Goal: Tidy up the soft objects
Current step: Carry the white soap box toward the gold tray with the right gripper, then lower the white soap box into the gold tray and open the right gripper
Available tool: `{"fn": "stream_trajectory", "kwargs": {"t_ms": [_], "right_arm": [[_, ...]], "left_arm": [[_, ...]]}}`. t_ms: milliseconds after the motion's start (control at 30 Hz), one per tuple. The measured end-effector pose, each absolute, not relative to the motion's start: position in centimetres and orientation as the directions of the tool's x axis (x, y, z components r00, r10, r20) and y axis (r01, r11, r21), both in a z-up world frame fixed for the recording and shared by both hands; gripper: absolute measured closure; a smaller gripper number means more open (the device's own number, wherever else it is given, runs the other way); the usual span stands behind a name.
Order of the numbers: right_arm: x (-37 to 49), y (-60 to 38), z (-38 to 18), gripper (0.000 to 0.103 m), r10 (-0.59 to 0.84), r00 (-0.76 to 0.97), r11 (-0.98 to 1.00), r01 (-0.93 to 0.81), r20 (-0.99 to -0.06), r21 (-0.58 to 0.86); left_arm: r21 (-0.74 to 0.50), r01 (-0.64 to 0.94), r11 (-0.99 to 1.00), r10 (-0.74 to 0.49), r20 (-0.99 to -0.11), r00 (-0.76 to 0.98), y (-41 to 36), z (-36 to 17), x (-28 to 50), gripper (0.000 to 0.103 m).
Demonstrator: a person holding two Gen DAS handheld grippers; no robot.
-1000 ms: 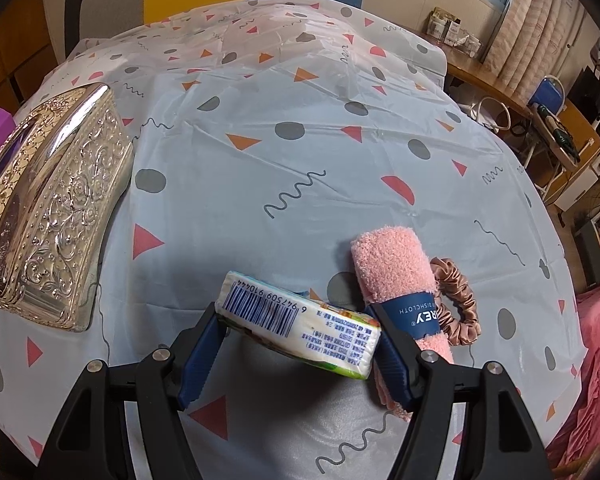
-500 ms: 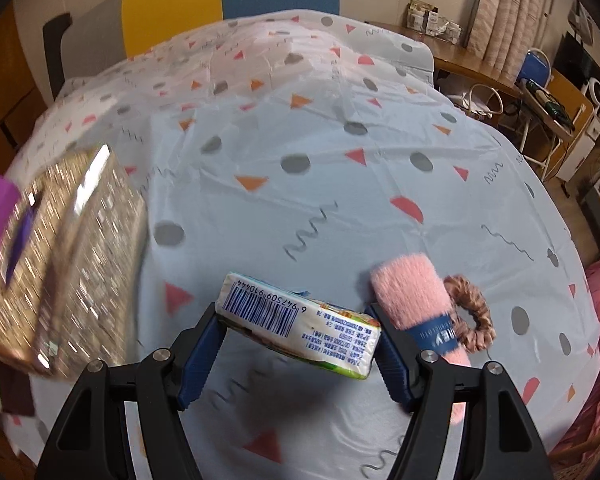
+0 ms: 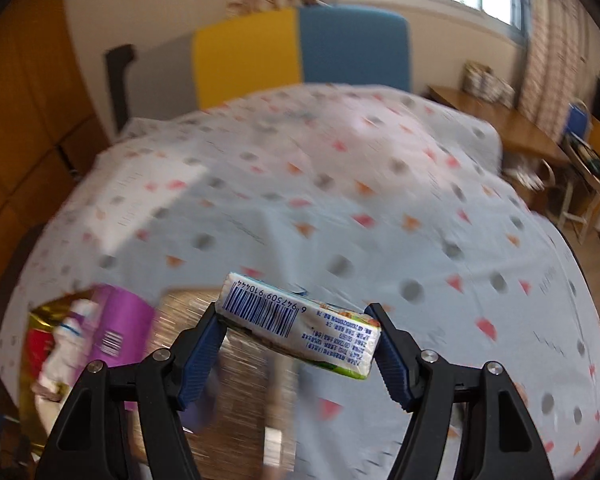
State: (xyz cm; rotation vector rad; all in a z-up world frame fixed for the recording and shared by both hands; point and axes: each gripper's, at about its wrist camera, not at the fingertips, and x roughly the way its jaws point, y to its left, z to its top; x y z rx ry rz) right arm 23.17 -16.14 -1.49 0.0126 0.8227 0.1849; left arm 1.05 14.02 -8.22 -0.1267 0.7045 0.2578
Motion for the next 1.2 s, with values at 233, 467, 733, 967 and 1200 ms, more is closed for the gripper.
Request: {"fn": "stream_trajectory", "kwargs": {"t_ms": [233,467,733,967,1200], "right_arm": [[21.7,-9.1,1.3,0.031,0.307,0.67,0.938,-0.333,-0.676,0.095],[18.9,-2.9,0.3,0.031,0.43,0.585,0.854,-0.511,-0.688,0.099],[16.1,2.4,-3.0,0.032,0.498,0.463,0.763,-0.636,-0.733,0.116],[14.3,5.6,-6.9,0.032,0.521,0.364,0.715,-0.68,-0.772,0.161],[13.2,10.1,-10.3,0.031,0.487,0.285,0.68,-0.717,-0.826,0.153]], "left_arm": [[-0.021,-0.282,0.959,0.199,-0.657,0.727,14.5,-8.4,0.9,0.0],[-0.026,-0.31,0.95,0.219,-0.652,0.726,15.8,-8.1,0.4,0.0],[-0.028,-0.366,0.93,0.26,-0.654,0.711,18.1,-8.1,-0.7,0.0],[-0.044,-0.416,0.908,0.291,-0.647,0.704,20.5,-8.0,-1.6,0.0],[-0.038,-0.443,0.896,0.318,-0.641,0.698,21.7,-7.8,-2.1,0.0]]}}
